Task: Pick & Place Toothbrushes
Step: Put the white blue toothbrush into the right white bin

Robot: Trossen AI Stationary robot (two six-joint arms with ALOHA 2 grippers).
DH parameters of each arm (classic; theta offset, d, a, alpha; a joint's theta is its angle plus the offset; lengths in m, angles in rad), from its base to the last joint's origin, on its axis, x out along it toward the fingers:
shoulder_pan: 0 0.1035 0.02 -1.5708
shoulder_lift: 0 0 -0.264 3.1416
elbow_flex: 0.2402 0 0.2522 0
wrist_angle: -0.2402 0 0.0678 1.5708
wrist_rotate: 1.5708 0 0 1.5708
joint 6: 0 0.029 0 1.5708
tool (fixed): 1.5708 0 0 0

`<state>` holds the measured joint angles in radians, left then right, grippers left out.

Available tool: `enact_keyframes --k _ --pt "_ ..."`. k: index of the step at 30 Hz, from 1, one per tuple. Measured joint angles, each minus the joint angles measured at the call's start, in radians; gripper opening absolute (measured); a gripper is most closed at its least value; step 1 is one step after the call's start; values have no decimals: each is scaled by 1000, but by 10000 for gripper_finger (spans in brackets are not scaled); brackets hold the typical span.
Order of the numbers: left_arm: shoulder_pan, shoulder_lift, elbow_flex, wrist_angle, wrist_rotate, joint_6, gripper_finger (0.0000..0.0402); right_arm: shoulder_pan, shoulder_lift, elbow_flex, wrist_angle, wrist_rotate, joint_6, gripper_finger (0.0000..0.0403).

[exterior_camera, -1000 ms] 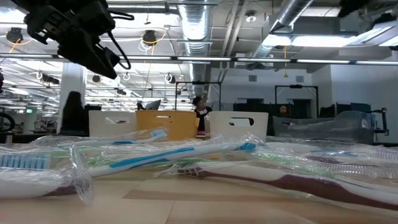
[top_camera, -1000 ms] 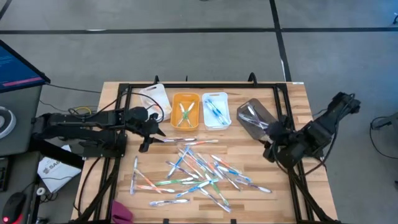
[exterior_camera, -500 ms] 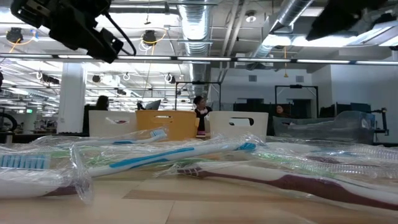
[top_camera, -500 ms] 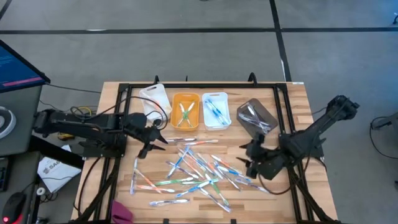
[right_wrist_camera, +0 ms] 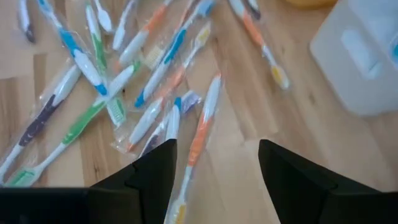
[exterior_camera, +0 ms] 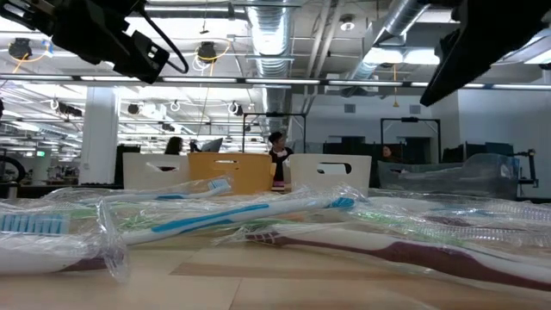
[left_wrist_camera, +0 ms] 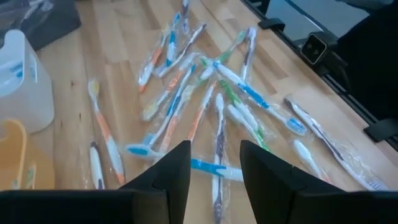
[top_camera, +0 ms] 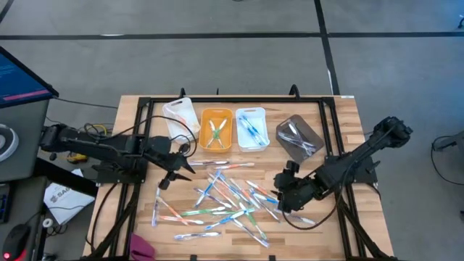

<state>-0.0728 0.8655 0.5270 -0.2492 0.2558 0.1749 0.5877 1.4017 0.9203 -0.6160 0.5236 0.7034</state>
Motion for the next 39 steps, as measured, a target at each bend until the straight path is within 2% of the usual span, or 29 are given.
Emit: enact_keyframes --k 3,14,19,25,33,39 --pt "-1 21 0 -2 0 0 131 10 50 0 3 -6 54 221" --pt "0 131 0 60 0 3 131 35 243 0 31 -66 57 221" --pt "0 159 0 88 -1 9 131 42 233 0 34 -103 65 221" --pt "0 165 0 95 0 36 131 65 205 0 65 -101 107 221" --pt "0 165 0 99 0 31 131 126 242 -1 78 -83 110 221" --pt "0 165 0 103 0 31 131 123 242 -1 87 -69 110 221"
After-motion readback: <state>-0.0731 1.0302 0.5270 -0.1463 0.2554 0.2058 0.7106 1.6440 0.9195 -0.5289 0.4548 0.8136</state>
